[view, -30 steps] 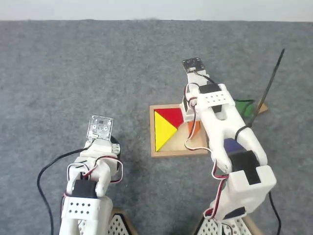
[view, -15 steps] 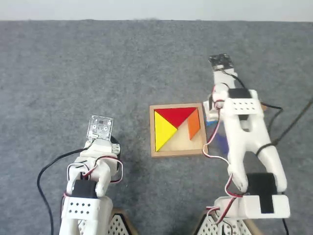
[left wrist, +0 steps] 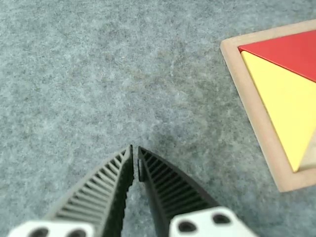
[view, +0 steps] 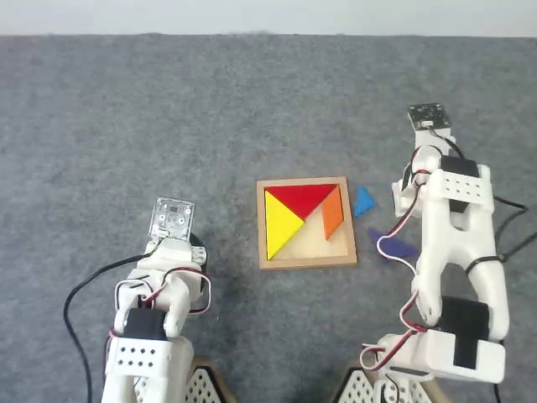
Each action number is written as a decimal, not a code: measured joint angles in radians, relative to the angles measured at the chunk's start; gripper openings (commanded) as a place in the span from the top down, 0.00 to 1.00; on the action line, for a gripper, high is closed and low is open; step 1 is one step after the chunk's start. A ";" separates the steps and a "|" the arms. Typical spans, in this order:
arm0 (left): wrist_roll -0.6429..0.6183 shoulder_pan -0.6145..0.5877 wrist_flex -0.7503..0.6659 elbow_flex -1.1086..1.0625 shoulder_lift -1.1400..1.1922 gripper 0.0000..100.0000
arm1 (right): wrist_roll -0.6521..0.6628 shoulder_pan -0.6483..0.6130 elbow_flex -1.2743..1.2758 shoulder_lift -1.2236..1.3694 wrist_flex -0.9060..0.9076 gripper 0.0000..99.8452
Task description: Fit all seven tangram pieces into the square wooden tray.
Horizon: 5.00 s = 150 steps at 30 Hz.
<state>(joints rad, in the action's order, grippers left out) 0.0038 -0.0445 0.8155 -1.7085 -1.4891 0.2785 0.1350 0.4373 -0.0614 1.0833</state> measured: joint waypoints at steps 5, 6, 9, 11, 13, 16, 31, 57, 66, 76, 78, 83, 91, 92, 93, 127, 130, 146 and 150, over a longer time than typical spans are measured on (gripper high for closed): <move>0.000 0.000 0.000 0.000 0.000 0.99 | 0.005 0.008 -0.051 0.012 0.006 0.73; 0.000 0.000 0.000 0.000 0.000 0.99 | 0.005 0.008 -0.074 0.029 0.008 0.73; 0.000 0.000 0.000 0.000 0.000 0.99 | -0.014 0.040 -0.158 0.127 0.009 0.73; 0.000 0.000 0.000 0.000 0.000 0.99 | -0.023 0.064 -0.224 0.198 0.009 0.73; 0.000 0.000 0.000 0.000 0.000 0.99 | -0.025 0.081 -0.290 0.262 0.028 0.73; 0.000 0.000 0.000 0.000 0.000 0.99 | -0.025 0.083 -0.376 0.351 0.072 0.73; 0.000 0.000 0.000 0.000 0.000 0.99 | -0.064 0.140 -0.621 0.620 0.094 0.73; 0.000 0.000 0.000 0.000 0.000 0.99 | -0.077 0.175 -0.772 0.740 0.109 0.94; 0.000 0.000 0.000 0.000 0.000 0.99 | -0.077 0.149 -0.793 0.740 0.180 0.94; 0.000 0.000 0.000 0.000 0.000 0.99 | -0.077 0.012 -0.796 0.454 0.353 0.94; 0.000 0.000 0.000 0.000 0.000 0.99 | -0.077 -0.002 -0.796 0.414 0.361 0.92; 0.000 0.000 0.000 0.000 0.000 0.99 | -0.158 0.009 -0.798 0.439 0.310 0.81; 0.000 0.000 0.000 0.000 0.000 0.99 | -0.242 0.068 -0.799 0.663 0.146 0.83; 0.000 0.000 0.000 0.000 0.000 0.99 | -0.242 0.071 -0.799 0.672 0.140 0.83; 0.000 0.000 0.000 0.000 0.000 0.99 | -0.242 0.074 -0.799 0.683 0.135 0.83; 0.000 0.000 0.000 0.000 0.000 0.99 | -0.244 0.180 -0.885 0.827 0.100 0.98; 0.000 0.000 0.000 0.000 0.000 0.99 | -0.244 0.180 -0.896 0.829 0.127 0.98; 0.000 0.000 0.000 0.000 0.000 0.99 | -0.249 -0.242 -0.891 0.453 0.519 0.99; 0.000 0.000 0.000 0.000 0.000 0.99 | -0.249 -0.370 -0.773 0.333 0.477 0.99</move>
<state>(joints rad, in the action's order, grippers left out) 0.0038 -0.0445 0.8155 -1.7085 -1.4891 0.0299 -0.2348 -0.3360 0.2716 1.5604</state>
